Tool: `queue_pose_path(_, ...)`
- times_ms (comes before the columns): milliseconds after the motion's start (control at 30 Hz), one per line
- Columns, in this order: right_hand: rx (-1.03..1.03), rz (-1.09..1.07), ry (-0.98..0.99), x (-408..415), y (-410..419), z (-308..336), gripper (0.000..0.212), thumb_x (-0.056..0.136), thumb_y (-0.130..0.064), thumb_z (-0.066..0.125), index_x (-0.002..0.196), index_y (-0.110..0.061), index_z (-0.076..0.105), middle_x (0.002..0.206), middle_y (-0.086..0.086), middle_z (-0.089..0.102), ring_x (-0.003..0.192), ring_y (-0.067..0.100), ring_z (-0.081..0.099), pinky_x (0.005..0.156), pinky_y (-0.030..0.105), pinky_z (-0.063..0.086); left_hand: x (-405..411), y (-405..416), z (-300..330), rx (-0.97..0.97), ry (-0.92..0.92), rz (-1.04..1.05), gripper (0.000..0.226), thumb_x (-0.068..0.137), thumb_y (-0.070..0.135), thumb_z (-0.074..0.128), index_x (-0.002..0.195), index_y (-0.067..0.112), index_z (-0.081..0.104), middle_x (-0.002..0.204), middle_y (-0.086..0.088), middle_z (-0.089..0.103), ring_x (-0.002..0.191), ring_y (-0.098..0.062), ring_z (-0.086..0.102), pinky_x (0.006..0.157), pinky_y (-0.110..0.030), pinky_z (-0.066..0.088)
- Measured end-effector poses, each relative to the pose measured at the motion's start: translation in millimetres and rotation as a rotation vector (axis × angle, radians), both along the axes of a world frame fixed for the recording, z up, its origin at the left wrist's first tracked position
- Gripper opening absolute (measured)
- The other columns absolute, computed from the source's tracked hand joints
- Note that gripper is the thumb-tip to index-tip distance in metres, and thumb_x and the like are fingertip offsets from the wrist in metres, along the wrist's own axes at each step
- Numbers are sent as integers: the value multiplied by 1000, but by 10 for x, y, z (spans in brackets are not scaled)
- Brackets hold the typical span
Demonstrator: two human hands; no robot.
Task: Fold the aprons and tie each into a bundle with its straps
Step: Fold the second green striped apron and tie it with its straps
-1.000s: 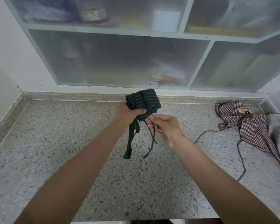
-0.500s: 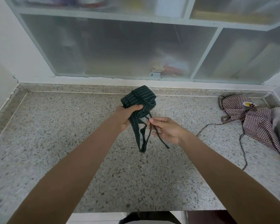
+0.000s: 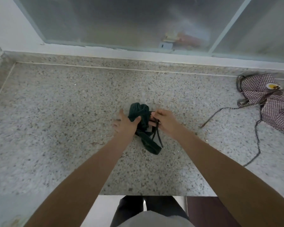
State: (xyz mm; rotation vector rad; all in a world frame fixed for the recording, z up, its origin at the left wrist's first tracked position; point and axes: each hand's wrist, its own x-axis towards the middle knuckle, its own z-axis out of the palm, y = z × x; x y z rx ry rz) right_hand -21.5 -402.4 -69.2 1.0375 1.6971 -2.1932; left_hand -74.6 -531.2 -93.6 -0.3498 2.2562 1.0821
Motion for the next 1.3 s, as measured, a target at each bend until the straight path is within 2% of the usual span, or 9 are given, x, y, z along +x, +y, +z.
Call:
queue_pose_path(67, 19, 49, -53, -25, 12, -30, 28, 98, -3, 44, 71, -5, 50, 73, 7, 51, 71, 13, 56, 80, 30, 56, 43, -80, -1, -231, 419, -344, 69, 86, 26, 65, 143, 28, 26, 135, -12, 30, 122, -32, 34, 99, -40, 38)
queue_pose_path(133, 18, 83, -74, -61, 18, -23, 27, 97, -2, 46, 70, -4, 52, 75, 9, 52, 73, 16, 59, 83, 34, 56, 37, -72, 44, -45, 610, -522, 45, 87, 3, 57, 129, 17, 50, 127, -12, 40, 112, -28, 44, 91, -31, 42)
queue_pose_path(267, -16, 108, -82, -103, 20, -14, 25, 94, -1, 50, 70, -1, 57, 79, 14, 58, 84, 23, 62, 84, 37, 56, 17, -20, 19, 105, 596, -612, 22, 89, 0, 52, 107, 4, 65, 109, -7, 51, 98, -18, 49, 78, -11, 32)
queue_pose_path(400, -210, -30, -110, -74, 30, -52, 13, 90, -9, 58, 79, -4, 63, 76, 7, 61, 71, 15, 60, 63, 23, 54, 3, 17, 40, 158, 549, -497, 7, 91, 9, 57, 96, 4, 59, 97, -6, 53, 84, -13, 48, 69, -10, 35)
queue_pose_path(533, -357, -155, -86, -20, 20, -185, 28, 89, -23, 59, 64, -18, 70, 74, -4, 59, 68, 9, 51, 72, 24, 37, -36, 56, 80, 175, 474, -403, 6, 95, 12, 52, 91, 10, 47, 87, -1, 55, 79, -13, 51, 62, -11, 38)
queue_pose_path(833, -351, -180, -54, 57, 72, -162, 44, 93, -32, 32, 119, -14, 63, 96, 0, 65, 89, 14, 57, 75, 27, 41, -58, 115, 81, 164, 394, -407, 8, 98, 17, 46, 92, 12, 44, 87, -5, 58, 75, -16, 50, 59, -21, 36)
queue_pose_path(1033, 103, 45, -91, -56, -26, -129, 20, 87, -38, 62, 87, -20, 71, 93, -2, 69, 89, 11, 62, 82, 26, 46, -37, 98, 87, 240, 393, -423, 6, 93, 10, 54, 94, 9, 60, 88, 4, 63, 85, -10, 57, 73, -7, 39)
queue_pose_path(1233, 494, 63, -50, -189, -25, -269, 39, 85, -26, 67, 72, 10, 65, 72, 27, 65, 64, 31, 60, 65, 42, 48, -53, 103, 51, 156, 432, -398, 9, 84, 15, 68, 88, 7, 70, 85, 1, 64, 73, -5, 55, 67, -6, 42)
queue_pose_path(1300, 418, -23, -39, -179, -1, -277, 19, 87, -15, 66, 94, 2, 70, 81, 16, 70, 68, 24, 64, 71, 37, 53, -62, 90, 39, 118, 431, -424, 11, 85, 11, 66, 94, 5, 68, 95, 0, 57, 83, -8, 52, 75, -10, 39)
